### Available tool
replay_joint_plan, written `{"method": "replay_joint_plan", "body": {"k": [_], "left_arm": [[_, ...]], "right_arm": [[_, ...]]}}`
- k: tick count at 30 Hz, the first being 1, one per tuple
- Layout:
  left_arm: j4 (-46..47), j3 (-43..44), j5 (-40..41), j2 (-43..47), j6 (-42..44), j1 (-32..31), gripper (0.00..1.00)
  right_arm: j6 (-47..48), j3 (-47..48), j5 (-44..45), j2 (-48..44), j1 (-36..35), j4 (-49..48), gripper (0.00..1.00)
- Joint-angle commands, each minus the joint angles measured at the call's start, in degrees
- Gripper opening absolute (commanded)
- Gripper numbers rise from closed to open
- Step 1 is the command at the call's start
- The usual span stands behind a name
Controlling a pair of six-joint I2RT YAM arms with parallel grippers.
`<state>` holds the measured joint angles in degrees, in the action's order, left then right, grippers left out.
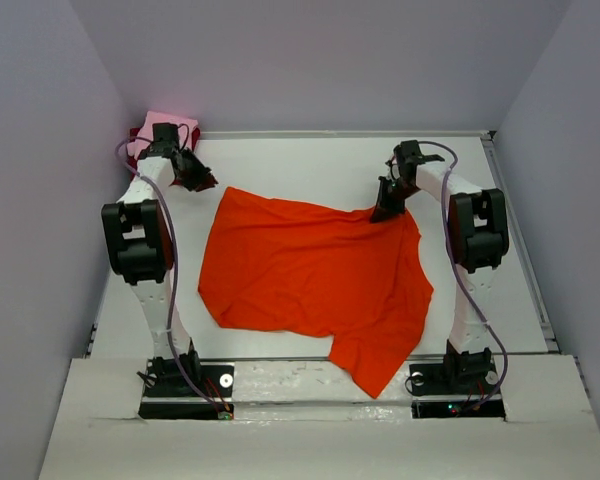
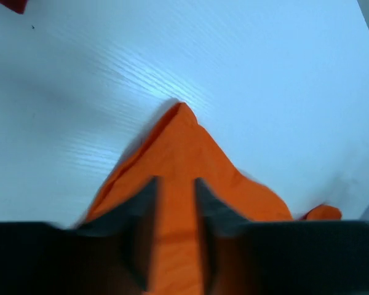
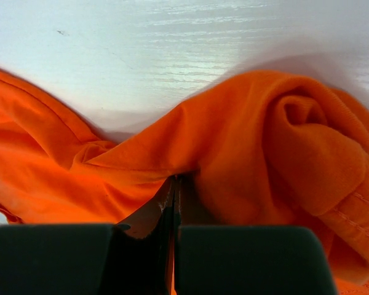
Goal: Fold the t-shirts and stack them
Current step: Flatten out the tshirt, then grap the side of the flattened tshirt furthest away from the robot with both arms
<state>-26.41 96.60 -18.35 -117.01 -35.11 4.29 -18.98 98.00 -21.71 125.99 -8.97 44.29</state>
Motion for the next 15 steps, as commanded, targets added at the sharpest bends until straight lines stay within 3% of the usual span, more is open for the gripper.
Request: {"method": "replay_joint_plan", "body": {"k": [1,2,15], "left_arm": [[4.0,1.0,-10.6,-5.0,2.2,4.1,0.67],[3.6,1.0,-10.0,-5.4,2.5,4.5,0.73],[6.8,3.9,-20.4,-16.0,3.9,5.9,0.71]], "right_arm": [[0.9,3.9,-1.6,-2.9,0.4,0.3,0.0],[1.0,4.2,-1.6,-2.8,0.4,0.4,0.0],[1.3,5.5,-1.7,-1.9,0.4,1.1,0.0]]}}
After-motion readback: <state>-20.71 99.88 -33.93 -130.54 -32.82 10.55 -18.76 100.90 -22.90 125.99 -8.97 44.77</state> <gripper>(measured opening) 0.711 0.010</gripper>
